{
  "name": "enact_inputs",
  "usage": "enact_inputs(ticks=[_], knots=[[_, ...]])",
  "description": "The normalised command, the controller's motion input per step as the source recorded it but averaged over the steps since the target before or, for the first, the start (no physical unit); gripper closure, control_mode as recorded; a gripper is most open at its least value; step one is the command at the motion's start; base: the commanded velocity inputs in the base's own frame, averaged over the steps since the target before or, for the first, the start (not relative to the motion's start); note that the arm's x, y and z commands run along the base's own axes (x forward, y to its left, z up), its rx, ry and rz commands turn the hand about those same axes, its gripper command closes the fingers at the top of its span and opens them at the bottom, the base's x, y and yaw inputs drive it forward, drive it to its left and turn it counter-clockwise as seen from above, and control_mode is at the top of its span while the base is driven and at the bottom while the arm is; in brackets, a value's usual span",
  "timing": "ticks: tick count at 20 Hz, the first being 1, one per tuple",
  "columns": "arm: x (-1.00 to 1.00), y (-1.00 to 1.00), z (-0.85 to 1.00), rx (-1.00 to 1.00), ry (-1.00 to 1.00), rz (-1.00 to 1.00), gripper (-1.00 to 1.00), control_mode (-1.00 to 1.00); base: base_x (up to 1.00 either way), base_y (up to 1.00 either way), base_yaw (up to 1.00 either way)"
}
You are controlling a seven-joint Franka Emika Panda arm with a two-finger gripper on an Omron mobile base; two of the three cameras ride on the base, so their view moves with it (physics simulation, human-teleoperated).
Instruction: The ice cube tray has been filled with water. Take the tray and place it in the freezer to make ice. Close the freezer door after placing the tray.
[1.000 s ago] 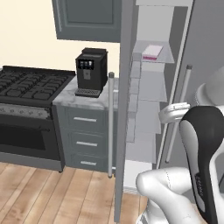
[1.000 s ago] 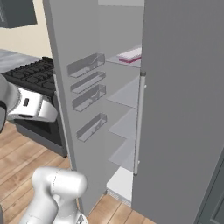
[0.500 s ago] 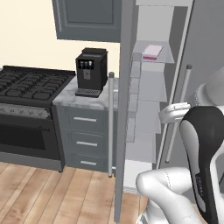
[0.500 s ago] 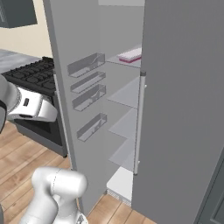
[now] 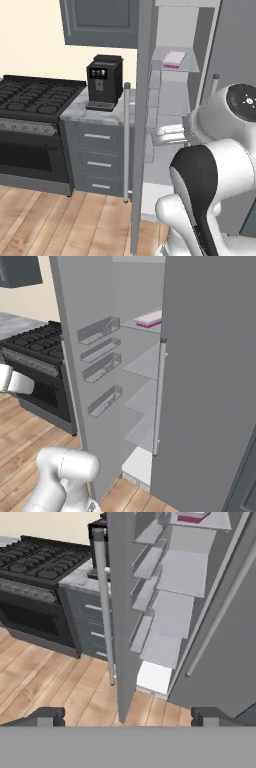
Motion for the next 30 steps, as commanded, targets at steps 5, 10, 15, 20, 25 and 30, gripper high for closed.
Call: enact_inputs(ticks=[5,10,15,20,25,30], knots=[[0.23,0.65,-0.02,0.0,-0.08,-0.16,-1.0,-1.0,0.0,0.0,0.0],[0.53,0.12,-0.38,0.0,-0.19,-0.11,-1.0,-1.0,0.0,0.0,0.0],[0.46,0.06,-0.61,0.0,-0.27,-0.03,-1.0,-1.0,0.0,0.0,0.0],[0.49,0.38,-0.38,0.0,-0.27,-0.05,-1.0,-1.0,0.0,0.0,0.0],[0.54,0.35,-0.14,0.01,-0.15,-0.06,-1.0,-1.0,0.0,0.0,0.0],[0.58,0.26,-0.26,0.0,-0.13,-0.04,-1.0,-1.0,0.0,0.0,0.0]])
